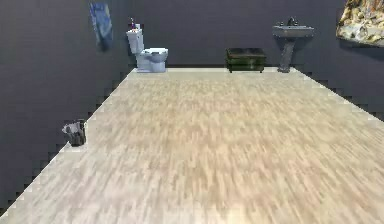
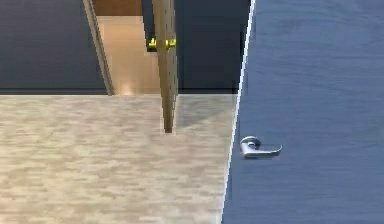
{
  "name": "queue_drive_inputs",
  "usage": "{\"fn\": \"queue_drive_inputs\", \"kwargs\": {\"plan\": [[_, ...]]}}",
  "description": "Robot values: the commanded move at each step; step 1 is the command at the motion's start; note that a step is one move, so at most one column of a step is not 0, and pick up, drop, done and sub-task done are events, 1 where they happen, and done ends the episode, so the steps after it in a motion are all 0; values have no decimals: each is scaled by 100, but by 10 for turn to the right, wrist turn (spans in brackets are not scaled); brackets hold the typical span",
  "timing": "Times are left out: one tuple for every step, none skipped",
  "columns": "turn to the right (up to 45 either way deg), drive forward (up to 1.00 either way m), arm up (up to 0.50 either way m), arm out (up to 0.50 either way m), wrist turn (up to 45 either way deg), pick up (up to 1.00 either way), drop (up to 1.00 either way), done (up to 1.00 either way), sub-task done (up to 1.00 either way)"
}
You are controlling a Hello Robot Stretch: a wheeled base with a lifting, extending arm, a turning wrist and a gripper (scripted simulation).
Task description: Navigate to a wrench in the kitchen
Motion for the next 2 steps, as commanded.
{"fn": "queue_drive_inputs", "kwargs": {"plan": [[420, 0, 0, 0, 0, 0, 0, 0, 0], [30, 0, 0, 0, 0, 0, 0, 0, 0]]}}
